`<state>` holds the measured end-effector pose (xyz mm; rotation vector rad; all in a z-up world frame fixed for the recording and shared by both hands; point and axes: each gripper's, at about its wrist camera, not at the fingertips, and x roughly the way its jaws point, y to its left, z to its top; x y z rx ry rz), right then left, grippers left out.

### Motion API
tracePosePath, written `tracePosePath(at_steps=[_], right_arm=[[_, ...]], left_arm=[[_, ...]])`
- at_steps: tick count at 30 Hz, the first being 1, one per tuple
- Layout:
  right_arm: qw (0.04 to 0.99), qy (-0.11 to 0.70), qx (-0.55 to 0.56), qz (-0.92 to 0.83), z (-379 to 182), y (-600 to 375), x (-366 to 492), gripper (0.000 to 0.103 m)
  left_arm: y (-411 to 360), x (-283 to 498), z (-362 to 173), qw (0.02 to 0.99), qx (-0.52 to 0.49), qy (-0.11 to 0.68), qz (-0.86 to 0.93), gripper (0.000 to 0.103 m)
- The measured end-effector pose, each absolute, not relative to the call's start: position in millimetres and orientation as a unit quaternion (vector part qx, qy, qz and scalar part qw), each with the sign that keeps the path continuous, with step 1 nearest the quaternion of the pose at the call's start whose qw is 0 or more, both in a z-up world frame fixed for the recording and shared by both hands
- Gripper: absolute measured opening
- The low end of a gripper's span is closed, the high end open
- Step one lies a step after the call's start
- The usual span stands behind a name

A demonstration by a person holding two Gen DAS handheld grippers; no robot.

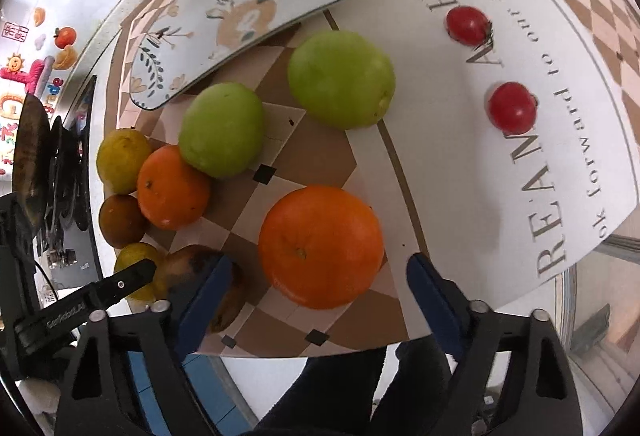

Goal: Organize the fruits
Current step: 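Grasp the large yellow citrus with the left gripper while the right gripper grasps an orange, then carry both fruits over the oval plate and open both grippers to release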

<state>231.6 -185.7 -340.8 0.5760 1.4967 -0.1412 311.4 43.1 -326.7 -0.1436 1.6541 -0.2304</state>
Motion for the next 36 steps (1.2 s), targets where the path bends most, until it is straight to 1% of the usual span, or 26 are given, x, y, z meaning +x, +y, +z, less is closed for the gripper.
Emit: tracePosePath(at_steps=[4,5,13,16,21,25,28,33,36], right_arm=[[0.692,0.674,0.25,-0.063,-352,-182,240,0.071],[0.693,0.675,0.245,-0.065,-354,-181,242,0.069],[0.702,0.669,0.231,-0.074,-350,-176,245,0.068],[0.713,0.659,0.229,-0.064,-335,-176,245,0.068],[0.731,0.639,0.234,-0.042,-299,-177,254,0.067],[0.751,0.617,0.234,-0.021,-272,-188,285,0.067],[0.763,0.609,0.216,-0.014,-264,-200,319,0.067],[0.765,0.618,0.179,0.003,-278,-220,382,0.067],[0.757,0.635,0.151,0.024,-297,-223,417,0.067]], left_arm=[[39,316,-329,0.665,-0.064,0.737,-0.105,0.057],[39,317,-329,0.664,-0.064,0.738,-0.105,0.056],[58,311,-321,0.658,-0.064,0.741,-0.116,0.056],[62,313,-307,0.666,-0.064,0.732,-0.126,0.056],[60,320,-265,0.687,-0.064,0.708,-0.153,0.056],[39,349,-233,0.707,-0.059,0.683,-0.172,0.056],[18,379,-223,0.723,-0.054,0.669,-0.166,0.056],[-17,437,-231,0.726,-0.059,0.669,-0.15,0.056],[-29,474,-249,0.716,-0.075,0.682,-0.131,0.056]])
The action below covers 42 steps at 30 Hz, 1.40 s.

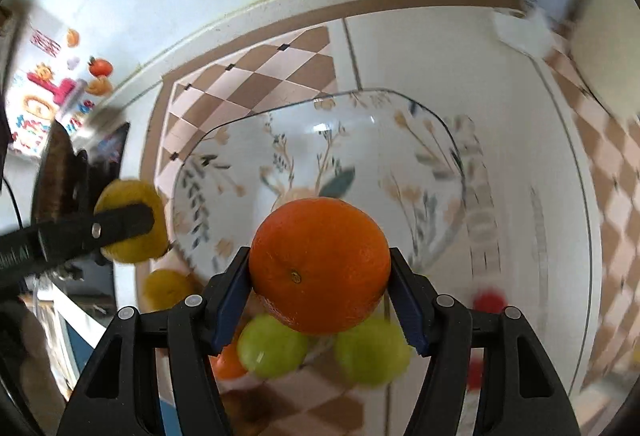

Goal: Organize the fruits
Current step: 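Carry both fruits over the oval plate and open both grippers to release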

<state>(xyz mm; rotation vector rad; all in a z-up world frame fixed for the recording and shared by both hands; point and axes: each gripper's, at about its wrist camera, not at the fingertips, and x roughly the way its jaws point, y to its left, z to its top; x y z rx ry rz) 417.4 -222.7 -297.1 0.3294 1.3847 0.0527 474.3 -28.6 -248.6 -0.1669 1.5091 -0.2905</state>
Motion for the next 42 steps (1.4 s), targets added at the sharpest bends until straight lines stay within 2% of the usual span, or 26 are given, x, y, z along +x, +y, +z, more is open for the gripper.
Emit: tracePosePath(at_steps=[9,21,23,25,28,29,30,32,36,42], right_arm=[[0.73,0.671,0.108,0.065,-344,-217,481,0.067],[0.698,0.699,0.119,0.103,-361,-220,514,0.069],[0.7,0.696,0.118,0.106,-356,-221,515,0.074],[0.705,0.693,0.109,0.103,-351,-223,516,0.088],[0.709,0.69,0.103,0.1,-343,-231,516,0.089],[0.71,0.69,0.1,0.098,-342,-233,519,0.09],[0.712,0.689,0.097,0.097,-339,-235,517,0.09],[0.714,0.688,0.095,0.09,-334,-240,512,0.09],[0.718,0.686,0.098,0.071,-320,-252,499,0.09],[0.725,0.682,0.094,0.024,-294,-261,470,0.09]], left_arm=[[-44,529,-309,0.648,-0.128,0.745,-0.098,0.056],[-40,534,-327,0.615,-0.157,0.769,-0.073,0.057],[-41,535,-327,0.616,-0.152,0.77,-0.069,0.057],[-44,535,-326,0.618,-0.147,0.769,-0.061,0.057],[-49,536,-326,0.625,-0.145,0.765,-0.053,0.057],[-48,536,-326,0.627,-0.145,0.763,-0.051,0.06],[-47,536,-324,0.63,-0.149,0.761,-0.05,0.07],[-45,535,-319,0.637,-0.148,0.755,-0.047,0.079],[-42,529,-304,0.656,-0.131,0.742,-0.045,0.081],[-44,506,-265,0.714,-0.04,0.699,-0.022,0.081]])
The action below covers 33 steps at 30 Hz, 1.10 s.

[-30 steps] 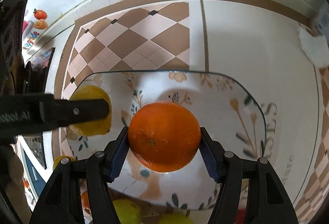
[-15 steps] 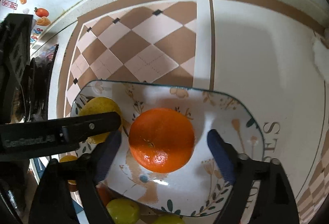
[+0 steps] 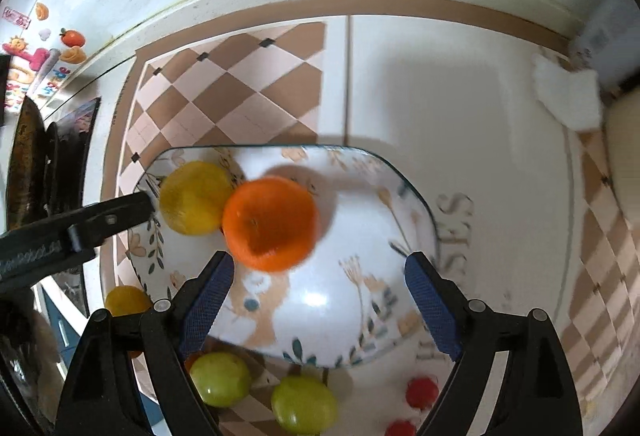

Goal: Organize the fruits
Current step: 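Carry both fruits over the oval plate and open both grippers to release, then lift both grippers away from the plate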

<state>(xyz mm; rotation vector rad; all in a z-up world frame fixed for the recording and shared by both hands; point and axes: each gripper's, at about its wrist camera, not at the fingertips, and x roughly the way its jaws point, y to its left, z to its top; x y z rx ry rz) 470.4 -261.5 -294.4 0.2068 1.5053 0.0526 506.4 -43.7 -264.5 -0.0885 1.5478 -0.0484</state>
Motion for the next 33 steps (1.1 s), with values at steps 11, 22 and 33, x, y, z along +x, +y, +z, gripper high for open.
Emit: tracePosePath(at_steps=[11,22,33], right_arm=[[0.765,0.637,0.096,-0.018,-232,-248,405,0.09],[0.8,0.593,0.087,-0.006,-163,-220,335,0.09],[0.821,0.563,0.09,0.019,-113,-207,286,0.09]], left_arm=[[-35,434,-207,0.771,0.027,0.636,-0.026,0.081],[-23,367,-151,0.807,0.013,0.589,-0.043,0.081],[-12,317,-111,0.821,0.009,0.567,-0.065,0.081]])
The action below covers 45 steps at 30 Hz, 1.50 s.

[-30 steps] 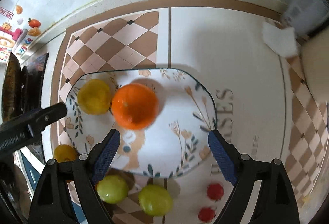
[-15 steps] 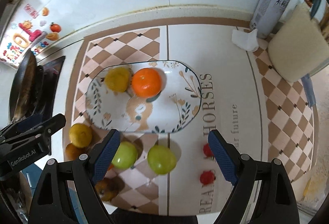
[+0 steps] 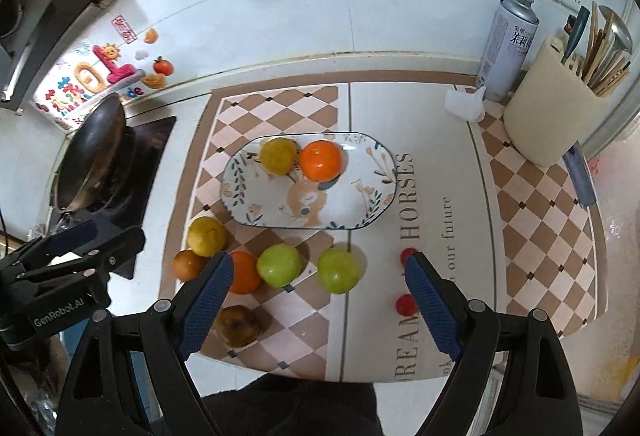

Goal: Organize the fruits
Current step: 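Lift both grippers away from the plate, then grasp the dark orange fruit with the left gripper while the right gripper grasps the brown pear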

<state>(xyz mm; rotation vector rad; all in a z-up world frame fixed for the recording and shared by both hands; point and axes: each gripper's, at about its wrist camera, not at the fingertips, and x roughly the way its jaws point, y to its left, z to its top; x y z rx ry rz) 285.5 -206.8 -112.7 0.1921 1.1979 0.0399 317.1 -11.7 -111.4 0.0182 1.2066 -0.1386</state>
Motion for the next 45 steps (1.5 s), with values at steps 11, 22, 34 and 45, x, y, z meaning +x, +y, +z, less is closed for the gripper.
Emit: tracePosePath(at_steps=[11,22,34,45], right_arm=[[0.765,0.619,0.165,0.062,-176,-210,291,0.09],[0.608,0.764,0.144,0.16,-335,-102,294,0.089],[0.641,0.752,0.064,0.14,-351,-99,283,0.069],[0.644,0.751,0.115,0.09,-359,-155,276,0.069]], left_arm=[[16,325,-137,0.815,-0.019,0.578,-0.017,0.099],[68,320,-212,0.759,0.018,0.647,0.071,0.099],[67,334,-255,0.727,0.002,0.685,0.043,0.099],[40,371,-316,0.702,0.036,0.711,-0.016,0.077]])
